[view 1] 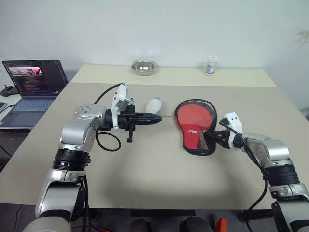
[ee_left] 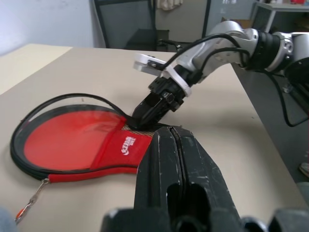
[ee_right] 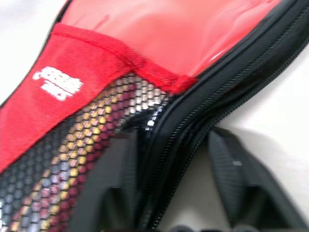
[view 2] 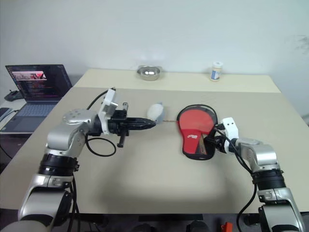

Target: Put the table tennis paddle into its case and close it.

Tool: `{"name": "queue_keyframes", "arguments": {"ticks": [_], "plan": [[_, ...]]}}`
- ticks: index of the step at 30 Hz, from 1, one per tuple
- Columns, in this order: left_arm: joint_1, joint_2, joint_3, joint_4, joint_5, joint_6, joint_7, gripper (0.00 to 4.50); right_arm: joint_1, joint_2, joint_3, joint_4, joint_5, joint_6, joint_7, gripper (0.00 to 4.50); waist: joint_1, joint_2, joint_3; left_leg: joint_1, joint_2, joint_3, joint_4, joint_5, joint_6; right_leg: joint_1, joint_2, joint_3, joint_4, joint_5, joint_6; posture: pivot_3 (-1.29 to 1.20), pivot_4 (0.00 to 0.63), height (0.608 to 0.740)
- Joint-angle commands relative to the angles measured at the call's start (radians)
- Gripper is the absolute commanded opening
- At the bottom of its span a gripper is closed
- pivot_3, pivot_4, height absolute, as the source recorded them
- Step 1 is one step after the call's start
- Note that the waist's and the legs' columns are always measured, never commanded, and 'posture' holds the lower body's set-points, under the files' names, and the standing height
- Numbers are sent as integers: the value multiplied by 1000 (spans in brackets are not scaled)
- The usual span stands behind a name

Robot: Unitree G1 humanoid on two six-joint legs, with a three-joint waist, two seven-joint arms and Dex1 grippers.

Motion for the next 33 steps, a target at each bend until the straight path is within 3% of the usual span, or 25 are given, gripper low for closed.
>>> {"name": "queue_keyframes", "arguments": {"ticks": [1, 5, 11, 14, 21, 33], "plan": [[-12, 21, 1, -24, -1, -18, -20, 0, -11, 24, -3, 69, -5, 19, 9, 1086, -4, 0, 0, 0, 0, 0, 0, 0, 0, 0, 0, 0, 0, 0, 0, 0, 150, 740], [-26, 26, 13, -27, -17, -5, -24, 0, -19, 50, -11, 14, 34, 54, 52, 33, -13, 0, 0, 0, 0, 0, 0, 0, 0, 0, 0, 0, 0, 0, 0, 0, 150, 740], [-5, 55, -2, -45, -19, 11, -59, 0, 27, 115, 8, -247, 123, 192, 54, 12, -19, 0, 0, -1, 2, 0, -2, 0, 0, -2, 1, 0, 0, 0, -1, 0, 150, 740], [87, 90, -31, -111, -20, 26, -94, 0, 73, 174, 26, -365, 151, 253, 18, 12, -23, 1, 0, -2, 3, 0, -4, 0, 0, -4, 2, 1, 0, -1, -2, 0, 150, 740], [191, 128, -67, -220, -33, 38, -116, 0, 177, 259, 41, -515, 164, 332, -78, 12, -7, 0, 0, -4, 1, -1, -1, 0, 0, -4, -1, 0, 0, -1, -2, 0, 150, 740], [248, 162, -78, -262, -41, 33, -137, 0, 440, 260, -130, -857, 281, 547, -194, 12, -4, 0, 0, -3, -1, -1, -2, 0, 0, -3, -1, 0, -1, -1, -1, 0, 150, 740]]}}
